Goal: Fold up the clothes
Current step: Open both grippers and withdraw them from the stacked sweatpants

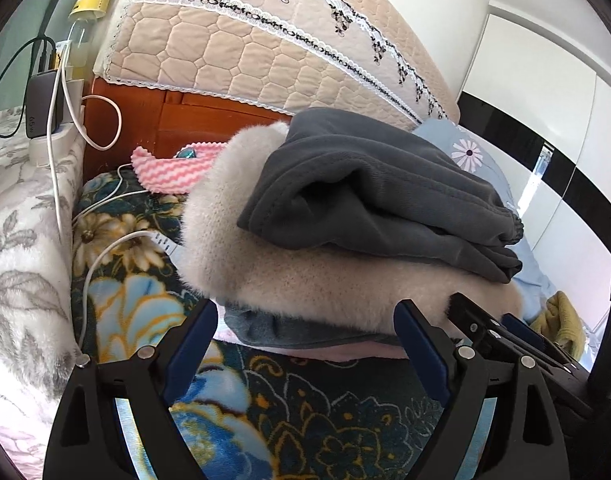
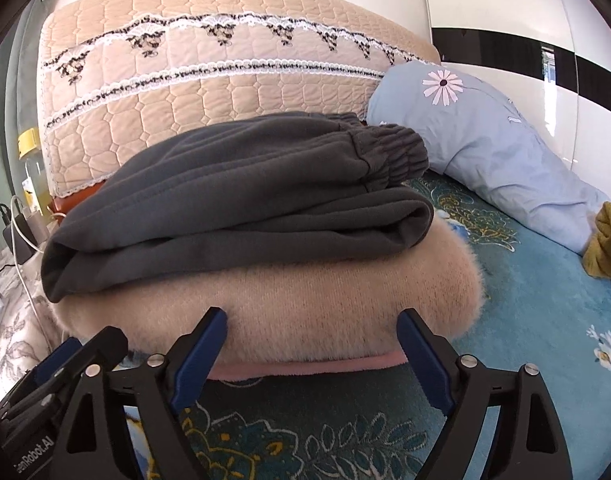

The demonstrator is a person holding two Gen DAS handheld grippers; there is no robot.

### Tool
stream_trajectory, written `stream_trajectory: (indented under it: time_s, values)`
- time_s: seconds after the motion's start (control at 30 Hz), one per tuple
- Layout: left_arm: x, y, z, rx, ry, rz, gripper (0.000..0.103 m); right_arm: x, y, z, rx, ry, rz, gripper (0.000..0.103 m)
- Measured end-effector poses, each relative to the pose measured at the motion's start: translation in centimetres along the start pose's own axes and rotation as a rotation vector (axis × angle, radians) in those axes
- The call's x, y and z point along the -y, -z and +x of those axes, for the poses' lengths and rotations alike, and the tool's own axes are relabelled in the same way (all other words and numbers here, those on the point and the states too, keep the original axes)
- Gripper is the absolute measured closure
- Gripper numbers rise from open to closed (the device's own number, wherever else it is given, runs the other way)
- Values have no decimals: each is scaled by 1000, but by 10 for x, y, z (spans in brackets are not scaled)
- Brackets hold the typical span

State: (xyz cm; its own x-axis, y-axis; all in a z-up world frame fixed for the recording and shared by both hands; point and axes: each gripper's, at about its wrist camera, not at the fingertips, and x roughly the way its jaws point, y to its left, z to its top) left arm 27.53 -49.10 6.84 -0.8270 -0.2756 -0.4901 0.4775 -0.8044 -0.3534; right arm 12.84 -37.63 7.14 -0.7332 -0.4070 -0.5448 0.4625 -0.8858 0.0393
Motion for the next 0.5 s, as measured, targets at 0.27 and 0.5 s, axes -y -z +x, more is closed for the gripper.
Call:
stream_trajectory:
  time_s: [0.27,0.5]
  values:
    - [-1,0,2,4,-49,14,9,3,1,5,-39,19,-3,3]
    - [-1,0,3,-1,-75,30,8,5,2,8,-43,26,-10,0]
